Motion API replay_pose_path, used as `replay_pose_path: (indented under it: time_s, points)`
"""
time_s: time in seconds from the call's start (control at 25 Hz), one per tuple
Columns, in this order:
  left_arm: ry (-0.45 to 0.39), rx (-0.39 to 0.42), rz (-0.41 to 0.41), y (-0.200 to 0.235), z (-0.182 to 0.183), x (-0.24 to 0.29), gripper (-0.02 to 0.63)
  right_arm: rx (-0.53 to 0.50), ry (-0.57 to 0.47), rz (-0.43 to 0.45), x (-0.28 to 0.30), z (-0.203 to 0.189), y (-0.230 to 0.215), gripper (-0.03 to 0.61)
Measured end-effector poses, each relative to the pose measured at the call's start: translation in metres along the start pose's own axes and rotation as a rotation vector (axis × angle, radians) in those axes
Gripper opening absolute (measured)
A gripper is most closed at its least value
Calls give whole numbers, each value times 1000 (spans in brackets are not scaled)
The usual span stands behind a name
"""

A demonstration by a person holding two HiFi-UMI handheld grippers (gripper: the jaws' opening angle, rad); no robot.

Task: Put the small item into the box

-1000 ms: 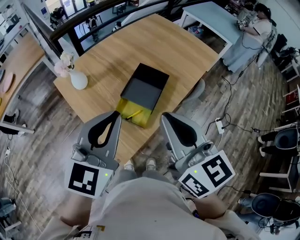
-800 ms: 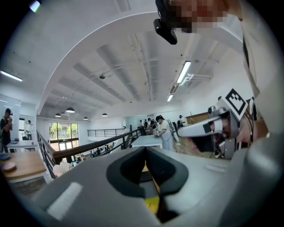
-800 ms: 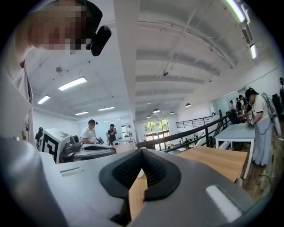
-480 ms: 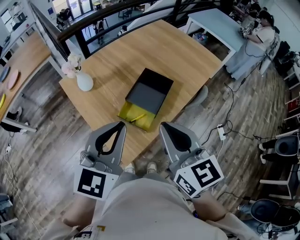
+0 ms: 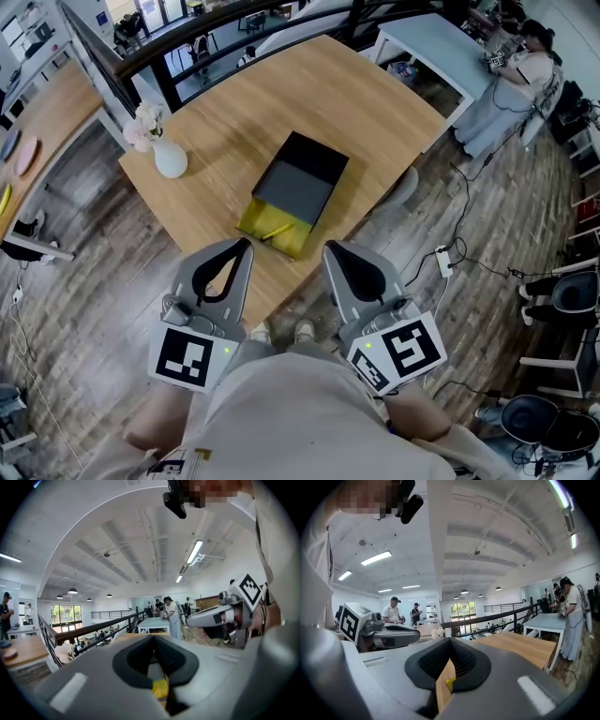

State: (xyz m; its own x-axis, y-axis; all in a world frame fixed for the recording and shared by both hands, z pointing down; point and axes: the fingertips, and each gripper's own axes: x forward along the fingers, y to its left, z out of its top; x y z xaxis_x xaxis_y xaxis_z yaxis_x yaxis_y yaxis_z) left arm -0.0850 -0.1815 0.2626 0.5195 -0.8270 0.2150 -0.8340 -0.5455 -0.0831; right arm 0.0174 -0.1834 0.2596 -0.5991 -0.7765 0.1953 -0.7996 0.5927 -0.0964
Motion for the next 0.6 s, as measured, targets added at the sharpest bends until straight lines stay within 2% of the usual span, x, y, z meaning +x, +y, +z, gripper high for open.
replay_pose_path:
  time_s: [0.24, 0.44, 0.6]
  points:
    - [16, -4, -1, -1, -7, 0, 3, 25, 5, -2, 0, -4, -1, -2]
    - [32, 21, 19, 2, -12, 3, 2, 20, 11, -8, -1, -3, -4, -2]
    - [37, 11, 20, 0, -15, 1, 3, 12, 12, -9, -4, -4, -3, -2]
